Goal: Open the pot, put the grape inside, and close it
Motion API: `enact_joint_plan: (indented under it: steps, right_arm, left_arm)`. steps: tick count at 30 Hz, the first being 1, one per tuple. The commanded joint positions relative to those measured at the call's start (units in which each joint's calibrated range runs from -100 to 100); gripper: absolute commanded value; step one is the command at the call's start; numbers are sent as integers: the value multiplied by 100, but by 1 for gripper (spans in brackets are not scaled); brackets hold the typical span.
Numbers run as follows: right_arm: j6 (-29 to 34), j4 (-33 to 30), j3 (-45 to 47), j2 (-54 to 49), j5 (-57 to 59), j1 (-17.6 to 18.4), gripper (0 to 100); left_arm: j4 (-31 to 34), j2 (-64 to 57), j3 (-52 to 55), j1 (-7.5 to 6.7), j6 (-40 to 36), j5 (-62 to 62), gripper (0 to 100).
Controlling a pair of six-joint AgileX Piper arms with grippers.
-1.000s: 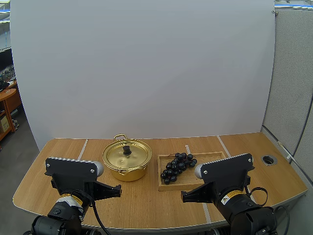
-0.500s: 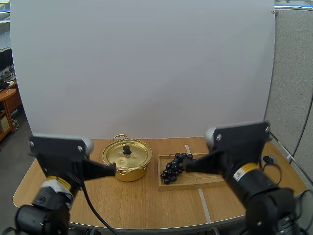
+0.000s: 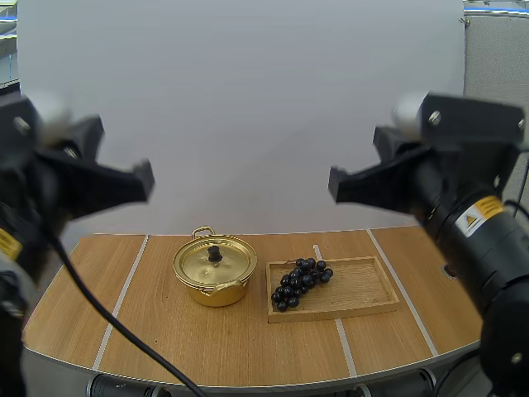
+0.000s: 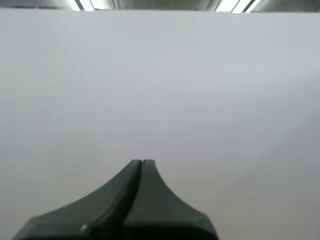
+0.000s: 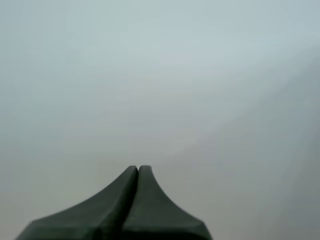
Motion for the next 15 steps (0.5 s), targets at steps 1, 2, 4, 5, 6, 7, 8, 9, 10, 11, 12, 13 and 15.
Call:
enact_joint_plan:
  steps: [1,2,4,5,6,7,8,9,10,11,12,13,15]
  right_arm:
    - [-20,40,-449,0,405,-30,0]
    - [-20,40,-572,0,701,-30,0]
    - [-20,40,-859,0,1374,-30,0]
    - [-20,40,-962,0,1647,-30,0]
    - [-20,40,-1083,0,1964,-30,0]
    - [-20,40,-1216,76,2235,-30,0]
    - [-20,40,-1295,149,2465,-30,0]
    - [-20,40,-1386,226,2615,-30,0]
    - [-20,40,-1477,340,2803,-30,0]
    - [-20,40,-1587,522,3051,-30,0]
    - [-1,29,-1683,669,3306,-30,0]
    - [12,2,-1804,817,3556,-30,0]
    - [12,-6,-1948,1066,3790,-30,0]
  left_arm:
    - [79,0,-535,8,29,678,0]
    - [79,0,-669,8,105,808,0]
    - [79,0,-963,8,291,1153,0]
    - [79,0,-1093,8,310,1290,0]
    - [79,0,-1218,8,316,1479,0]
    - [79,53,-1332,8,316,1682,0]
    - [79,191,-1432,8,316,1886,0]
    - [79,361,-1507,8,316,2107,0]
    - [69,556,-1596,8,316,2344,0]
    - [57,816,-1690,8,316,2578,0]
    - [57,1055,-1766,8,316,2838,0]
    - [57,1288,-1834,8,316,3025,0]
    - [57,1729,-1937,8,336,3275,0]
